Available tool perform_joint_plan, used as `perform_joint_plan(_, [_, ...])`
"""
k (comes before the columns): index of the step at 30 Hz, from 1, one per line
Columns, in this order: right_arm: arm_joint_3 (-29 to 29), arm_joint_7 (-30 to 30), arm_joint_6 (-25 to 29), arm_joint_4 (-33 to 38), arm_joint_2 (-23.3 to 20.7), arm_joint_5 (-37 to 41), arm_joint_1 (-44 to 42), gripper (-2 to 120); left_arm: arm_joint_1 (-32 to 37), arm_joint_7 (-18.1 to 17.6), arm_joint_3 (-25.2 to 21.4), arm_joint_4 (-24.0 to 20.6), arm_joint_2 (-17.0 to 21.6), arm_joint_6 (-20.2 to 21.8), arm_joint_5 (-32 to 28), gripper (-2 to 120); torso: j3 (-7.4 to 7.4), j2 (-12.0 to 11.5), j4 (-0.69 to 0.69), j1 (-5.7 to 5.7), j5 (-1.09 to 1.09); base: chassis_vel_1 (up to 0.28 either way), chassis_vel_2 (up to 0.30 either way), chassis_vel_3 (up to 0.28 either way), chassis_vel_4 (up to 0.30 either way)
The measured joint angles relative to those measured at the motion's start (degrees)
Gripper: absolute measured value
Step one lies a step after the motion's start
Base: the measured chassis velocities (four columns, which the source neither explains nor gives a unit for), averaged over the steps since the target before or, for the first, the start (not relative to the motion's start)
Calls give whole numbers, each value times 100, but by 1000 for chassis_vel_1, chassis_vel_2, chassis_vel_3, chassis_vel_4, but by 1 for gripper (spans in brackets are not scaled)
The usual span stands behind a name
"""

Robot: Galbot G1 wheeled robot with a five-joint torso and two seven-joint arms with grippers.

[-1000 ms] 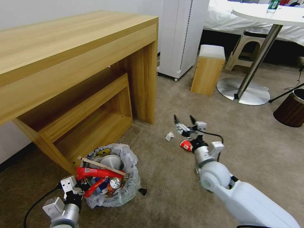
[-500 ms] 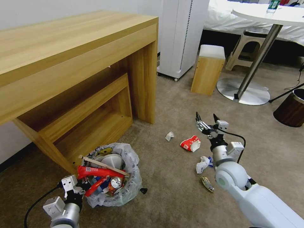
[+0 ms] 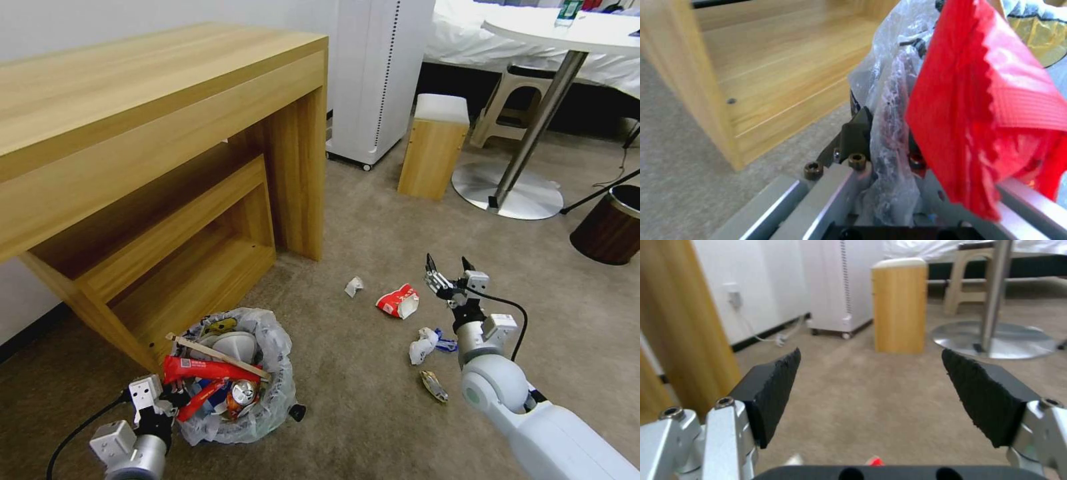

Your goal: Pick up the trash bin and place the garbage on the floor into it.

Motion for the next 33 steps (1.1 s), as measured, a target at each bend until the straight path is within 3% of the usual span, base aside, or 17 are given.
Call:
perform_joint_plan(12, [-68,20,27,-224,21,-125,-73,80,-8,5,9,59,16,-49,49,1,0,0,-4,0,-1,-70,-68,-68,-75])
perform_joint_plan(17, [-322,191,-150,-355,21,95,-138,80,-16,5,-5,76,29,-65,40,1,0,0,2,0,0,0,0,0,0])
perform_joint_plan(23, [-751,383,-719,-465,-186,883,-369,81,-89,0,-2,101,19,-66,21,1,0,0,0,0,-1,0,0,0,0])
perform_joint_plan(33, [-1473,182,-454,-914,-584,802,-671,74,-130,-4,2,160,-17,-137,22,1,0,0,-1,0,-2,0,0,0,0])
